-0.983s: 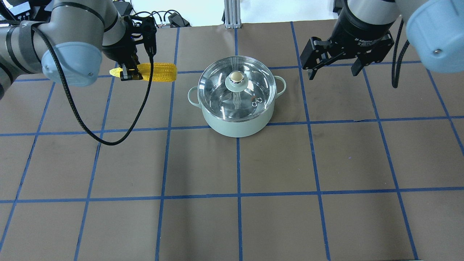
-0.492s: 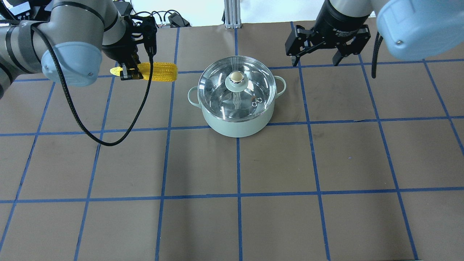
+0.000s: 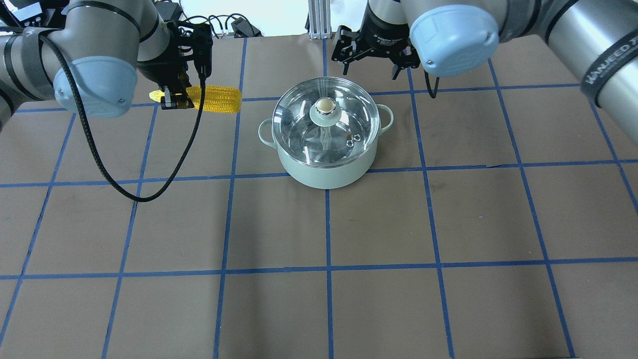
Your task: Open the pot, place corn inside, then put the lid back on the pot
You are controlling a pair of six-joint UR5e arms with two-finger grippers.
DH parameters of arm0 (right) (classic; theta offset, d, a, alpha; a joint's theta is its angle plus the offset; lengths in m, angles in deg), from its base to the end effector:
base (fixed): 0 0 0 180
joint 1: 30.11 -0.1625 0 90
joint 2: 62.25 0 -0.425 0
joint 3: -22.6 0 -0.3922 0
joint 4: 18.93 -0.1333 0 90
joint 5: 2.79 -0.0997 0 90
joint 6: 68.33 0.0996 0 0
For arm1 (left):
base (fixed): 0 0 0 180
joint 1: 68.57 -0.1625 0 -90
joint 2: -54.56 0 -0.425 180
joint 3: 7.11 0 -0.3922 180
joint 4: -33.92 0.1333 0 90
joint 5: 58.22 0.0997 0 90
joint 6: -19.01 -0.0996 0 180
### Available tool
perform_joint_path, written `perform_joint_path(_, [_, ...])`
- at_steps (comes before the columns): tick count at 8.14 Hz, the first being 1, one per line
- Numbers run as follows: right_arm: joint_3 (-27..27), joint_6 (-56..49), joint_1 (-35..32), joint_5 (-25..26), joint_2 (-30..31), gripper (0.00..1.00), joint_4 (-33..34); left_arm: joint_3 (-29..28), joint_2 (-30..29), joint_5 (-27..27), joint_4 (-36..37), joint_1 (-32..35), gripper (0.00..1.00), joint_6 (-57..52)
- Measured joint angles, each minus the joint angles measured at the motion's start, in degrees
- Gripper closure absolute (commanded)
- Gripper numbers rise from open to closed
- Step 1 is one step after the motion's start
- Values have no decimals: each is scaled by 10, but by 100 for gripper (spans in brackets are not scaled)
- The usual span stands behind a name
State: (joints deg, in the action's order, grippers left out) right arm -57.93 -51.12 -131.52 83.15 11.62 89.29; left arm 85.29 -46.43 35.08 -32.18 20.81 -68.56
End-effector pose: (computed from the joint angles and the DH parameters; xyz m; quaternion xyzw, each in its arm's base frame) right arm 0.2613 -0.5851 0.4479 0.0467 0.9932 -0.0888 0.0590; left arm -0.1213 -0.5801 0.4093 0.6829 0.7241 -0.0458 0.0843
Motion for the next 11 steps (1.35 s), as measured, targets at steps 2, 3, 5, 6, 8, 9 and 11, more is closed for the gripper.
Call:
perform_joint_path(2, [3,50,-22,1,-33,0,40,1,0,-14,0,-1,100,-10])
perform_joint_path(3, [3,69,-34,1,-47,0,57,1,0,-21,0,-1,100,-13])
perform_joint_path(5, [0,97,-60,7,-75,4,86,2,-1,-26,0,-2,100,-16])
perform_joint_path(6, [-4,101,-71,16,-83,18,93,3,-2,-26,0,-2,100,-17])
perform_joint_path(8, [-8,93,-79,26,-90,51,97,3,-2,-27,0,-2,100,-17])
perform_joint_path(9, [-9,83,-80,33,-91,60,97,3,-3,-26,0,-2,100,-17])
perform_joint_path(11, [-9,72,-80,39,-92,63,96,3,-2,-26,1,-1,100,-16])
